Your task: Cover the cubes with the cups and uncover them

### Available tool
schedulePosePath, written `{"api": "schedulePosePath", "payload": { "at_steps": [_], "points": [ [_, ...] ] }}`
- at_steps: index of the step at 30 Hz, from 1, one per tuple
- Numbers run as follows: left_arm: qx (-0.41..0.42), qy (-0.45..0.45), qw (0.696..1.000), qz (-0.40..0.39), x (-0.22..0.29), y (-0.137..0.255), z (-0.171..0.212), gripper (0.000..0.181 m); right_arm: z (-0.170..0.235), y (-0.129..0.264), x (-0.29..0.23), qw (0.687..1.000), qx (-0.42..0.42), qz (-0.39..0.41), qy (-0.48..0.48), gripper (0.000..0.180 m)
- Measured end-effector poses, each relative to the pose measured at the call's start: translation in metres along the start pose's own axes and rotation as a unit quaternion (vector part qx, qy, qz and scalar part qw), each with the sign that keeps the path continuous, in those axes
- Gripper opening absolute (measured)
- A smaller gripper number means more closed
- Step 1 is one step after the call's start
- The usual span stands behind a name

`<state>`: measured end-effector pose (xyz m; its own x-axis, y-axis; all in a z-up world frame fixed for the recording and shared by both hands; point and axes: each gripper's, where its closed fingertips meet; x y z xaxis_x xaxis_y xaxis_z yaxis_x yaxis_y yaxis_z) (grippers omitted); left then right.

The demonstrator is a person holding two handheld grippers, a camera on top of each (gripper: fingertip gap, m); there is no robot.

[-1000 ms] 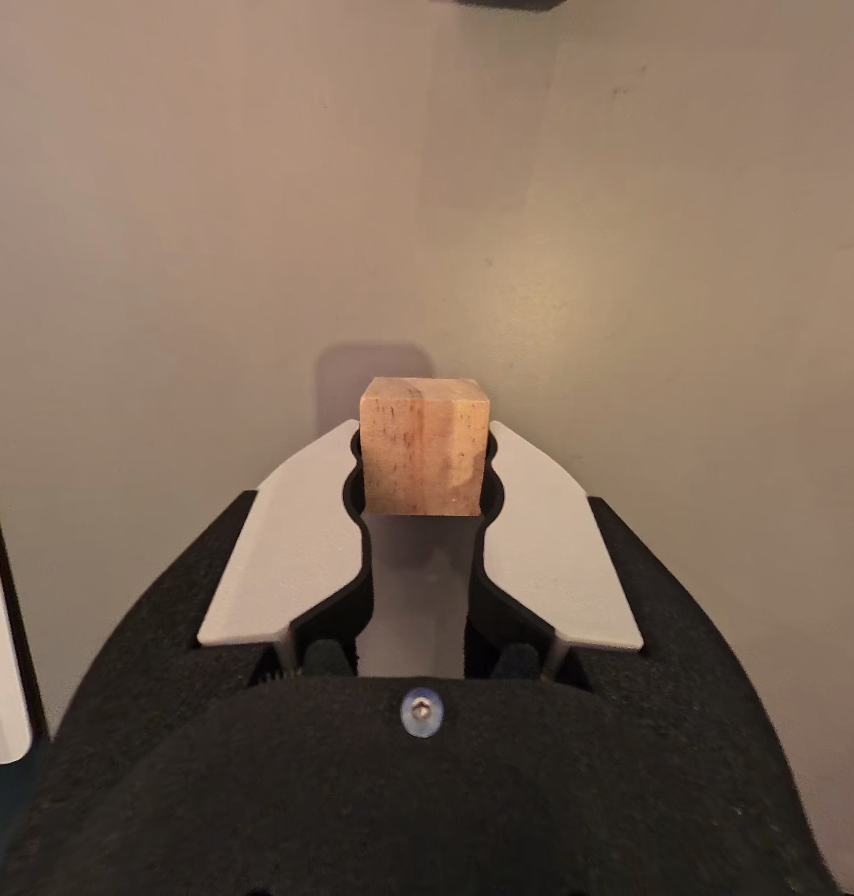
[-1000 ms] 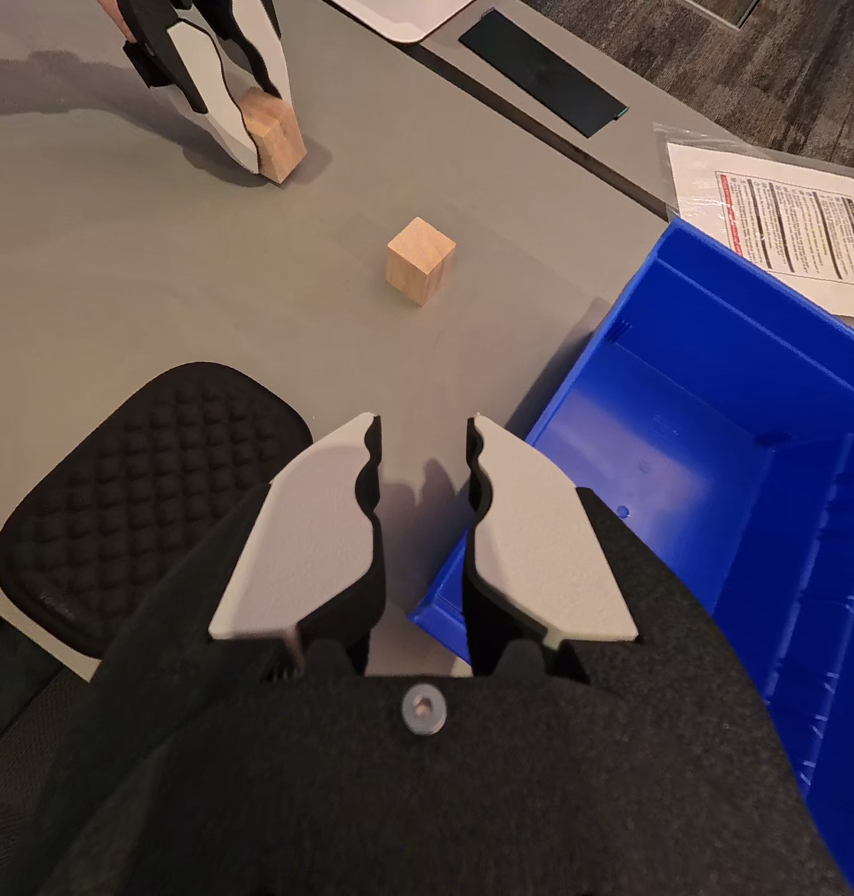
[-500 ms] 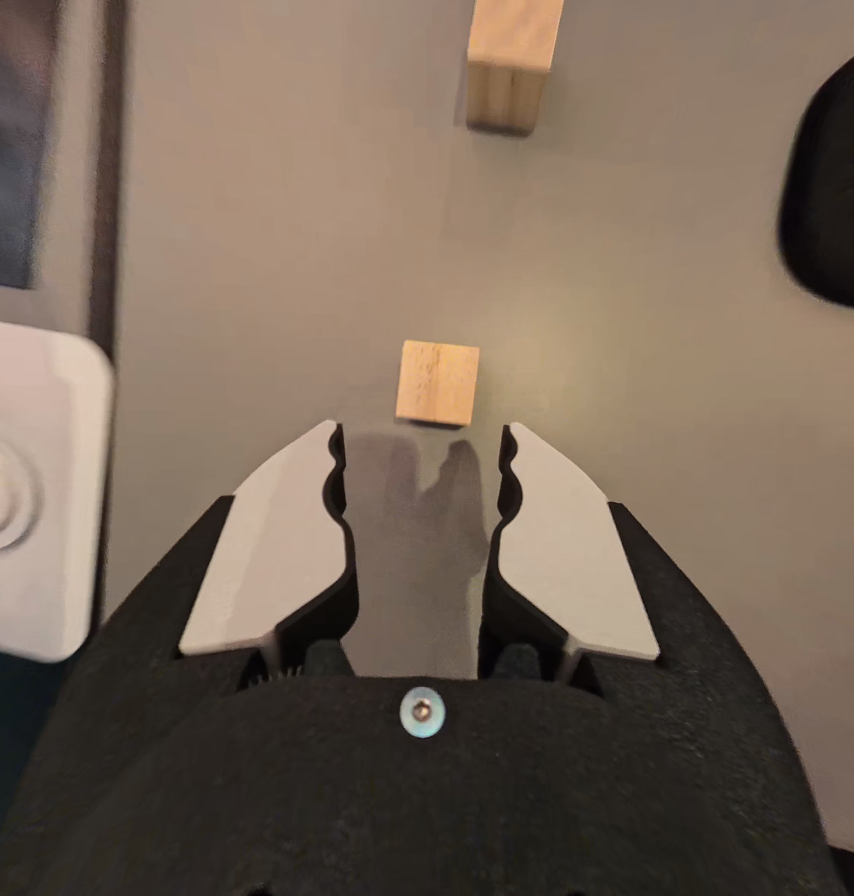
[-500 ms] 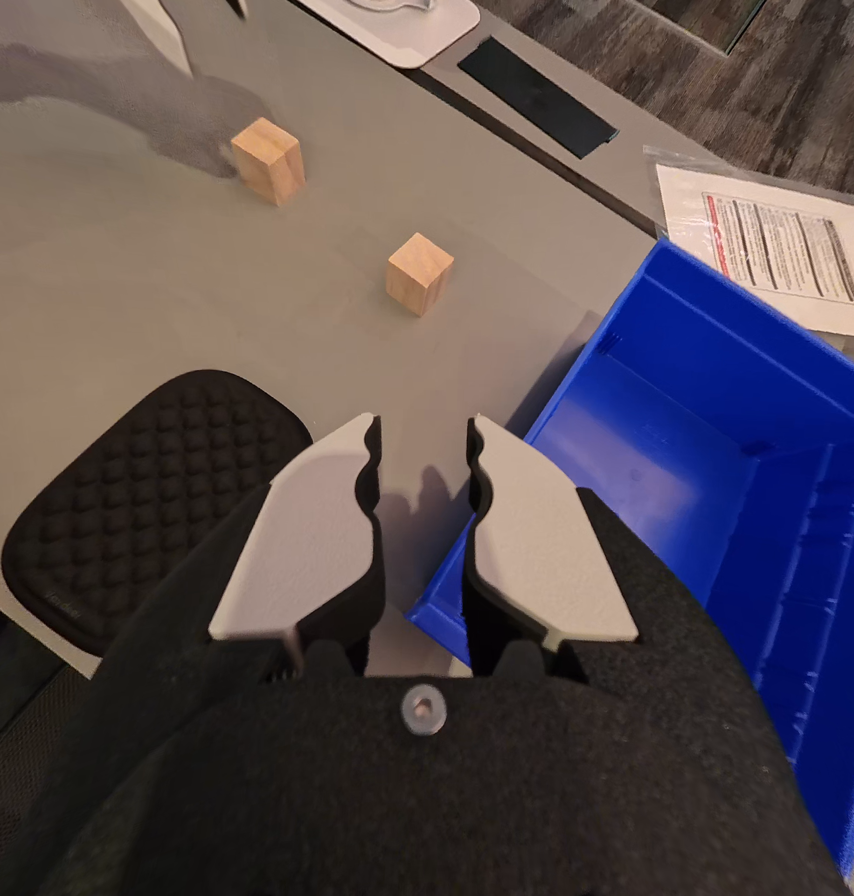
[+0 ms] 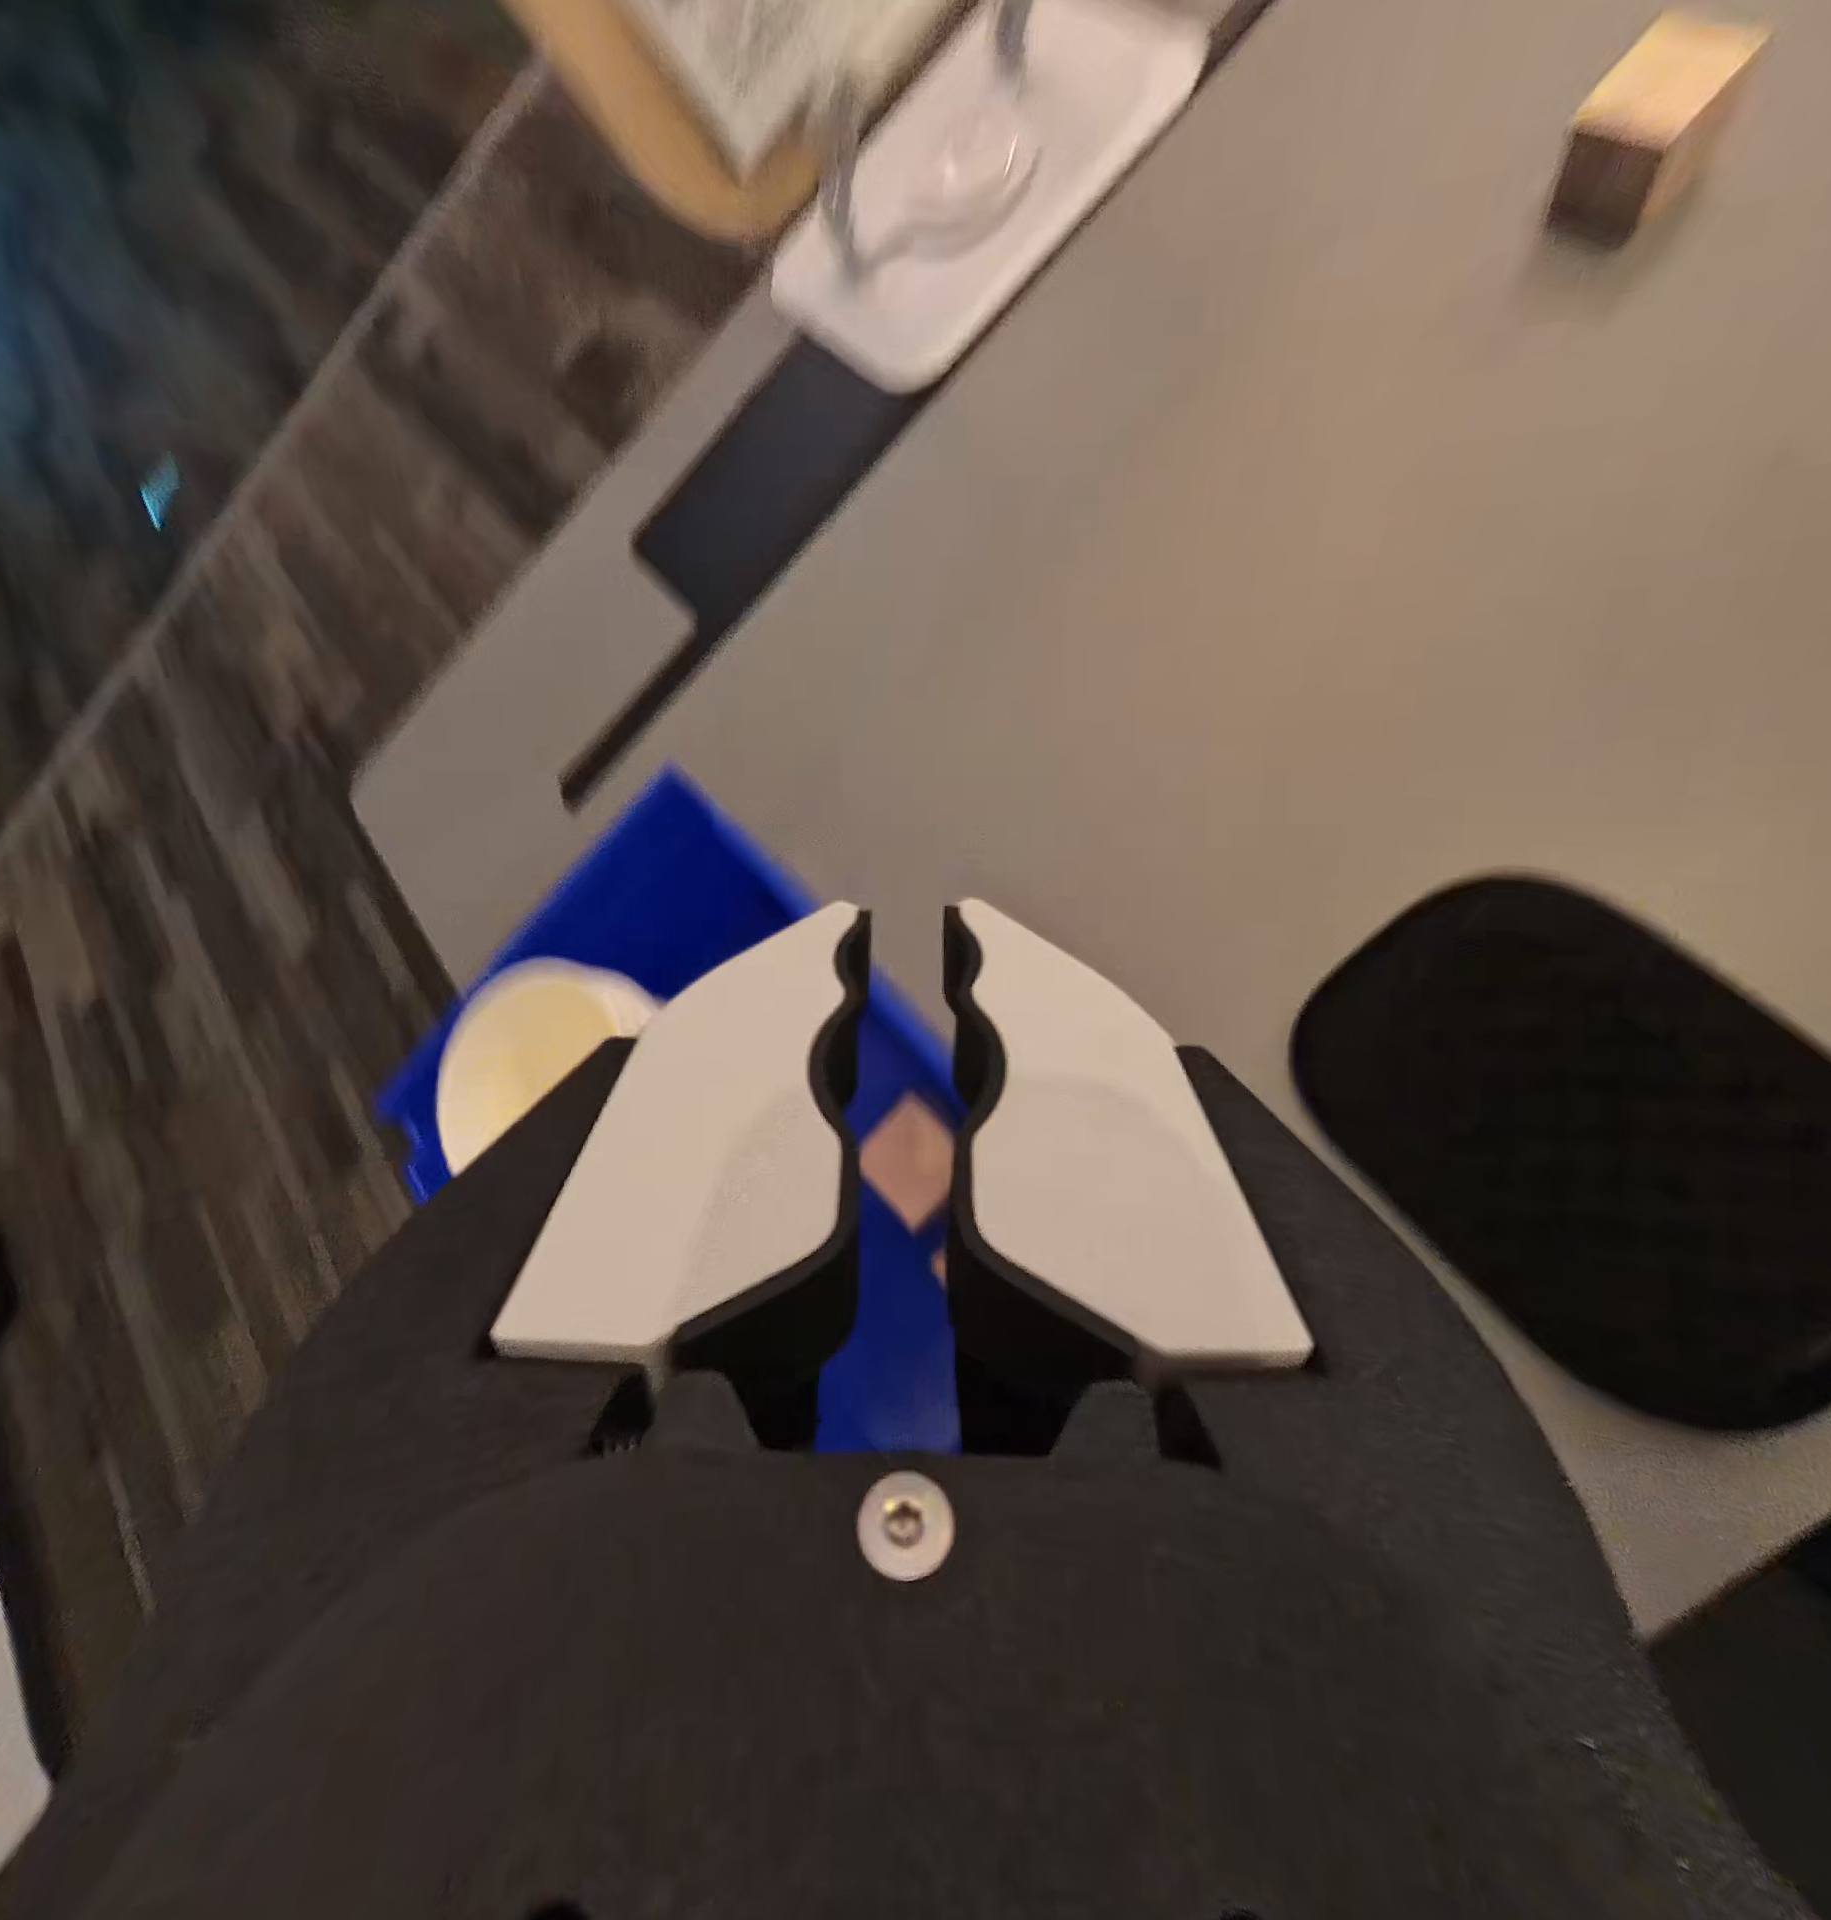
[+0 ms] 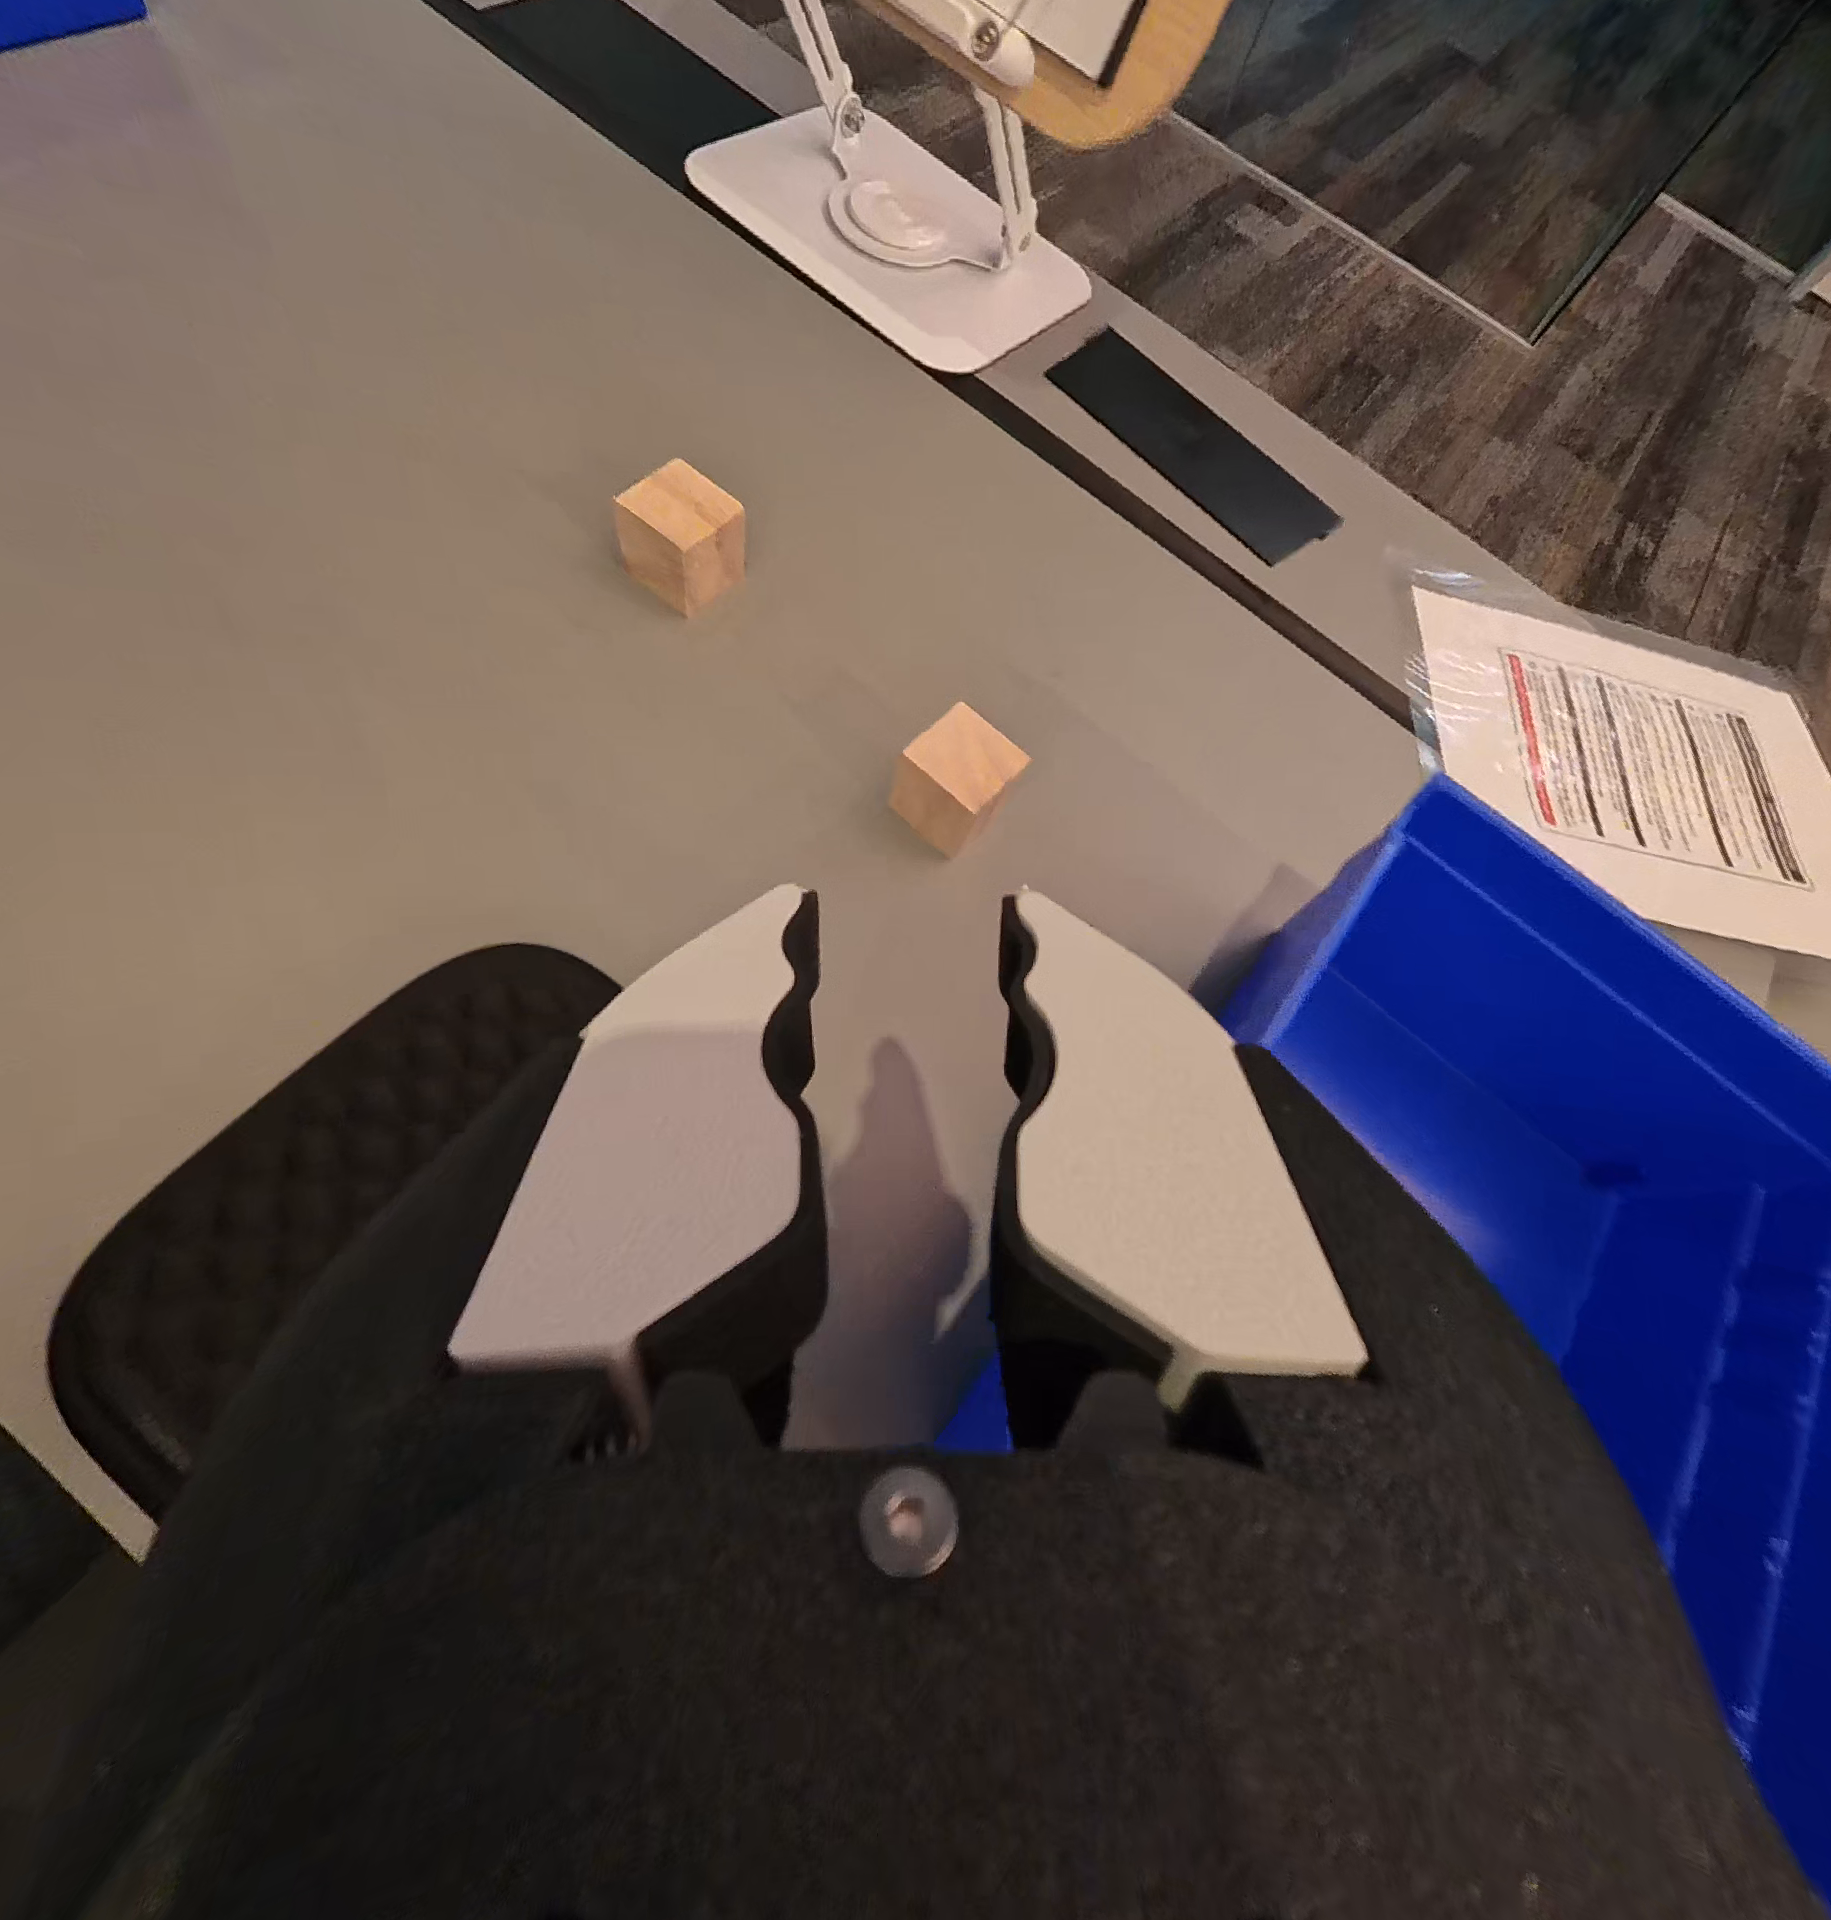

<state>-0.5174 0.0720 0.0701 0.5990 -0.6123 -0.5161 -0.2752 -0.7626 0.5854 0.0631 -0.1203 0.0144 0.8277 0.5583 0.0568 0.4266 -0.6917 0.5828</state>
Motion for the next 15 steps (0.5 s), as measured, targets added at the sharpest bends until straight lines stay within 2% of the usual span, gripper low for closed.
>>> {"api": "schedulePosePath", "payload": {
  "at_steps": [2,5,8,11,15],
  "points": [
    [-0.059,0.019,0.998,-0.002,-0.011,-0.012,0.051,0.010,-0.008,-0.006,-0.006,1.000,-0.004,-0.004,0.008,0.033],
    [-0.122,0.076,0.990,-0.002,-0.016,-0.042,0.105,0.019,-0.019,-0.014,-0.015,1.000,-0.008,-0.008,0.016,0.033],
    [-0.158,0.180,0.971,-0.001,-0.011,-0.073,0.130,0.026,-0.026,-0.020,-0.023,1.000,-0.013,-0.011,0.020,0.033],
    [-0.223,0.220,0.950,-0.009,-0.003,-0.094,0.154,0.033,-0.028,-0.022,-0.028,0.999,-0.021,-0.011,0.022,0.033],
    [-0.262,0.300,0.917,0.032,0.012,-0.106,0.154,0.042,-0.025,-0.020,-0.032,0.999,-0.024,-0.009,0.021,0.033]
  ]
}}
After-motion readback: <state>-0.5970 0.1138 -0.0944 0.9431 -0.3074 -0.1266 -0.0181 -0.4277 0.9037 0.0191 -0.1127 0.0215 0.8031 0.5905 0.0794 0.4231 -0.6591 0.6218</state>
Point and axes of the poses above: each gripper's, where its closed fingertips meet, y back along the fingers, z out of its underside, x = y × z across the jaws, and after that the axes turned 13 degrees about -z, right-handed
